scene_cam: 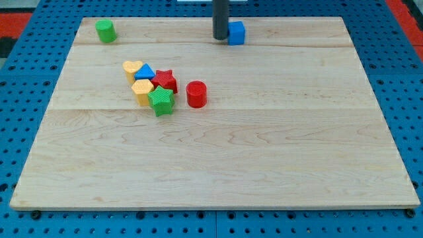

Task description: Slide the blue cube slightly left

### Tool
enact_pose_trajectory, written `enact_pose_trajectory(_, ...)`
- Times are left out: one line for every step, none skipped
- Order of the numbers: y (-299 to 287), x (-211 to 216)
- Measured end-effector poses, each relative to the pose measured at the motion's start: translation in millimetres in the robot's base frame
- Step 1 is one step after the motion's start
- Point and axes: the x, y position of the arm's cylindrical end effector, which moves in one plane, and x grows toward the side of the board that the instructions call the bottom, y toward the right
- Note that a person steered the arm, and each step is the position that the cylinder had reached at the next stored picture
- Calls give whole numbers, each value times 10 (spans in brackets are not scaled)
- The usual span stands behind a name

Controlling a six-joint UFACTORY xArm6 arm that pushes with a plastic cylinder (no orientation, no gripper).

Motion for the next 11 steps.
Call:
enact_pose_trajectory(14, 20)
enact_pose_trajectory(150, 291)
enact_pose_trajectory(562, 275)
enact_pose_trajectory(1113, -132)
enact_pose_trajectory(1178, -261)
enact_pose_trajectory(832, -245)
enact_pose_trajectory(668, -145)
enact_pose_trajectory(466, -60)
enact_pose_trajectory(45, -48)
enact_pose_trajectory(-244, -48)
enact_pose_trajectory(-265, -66)
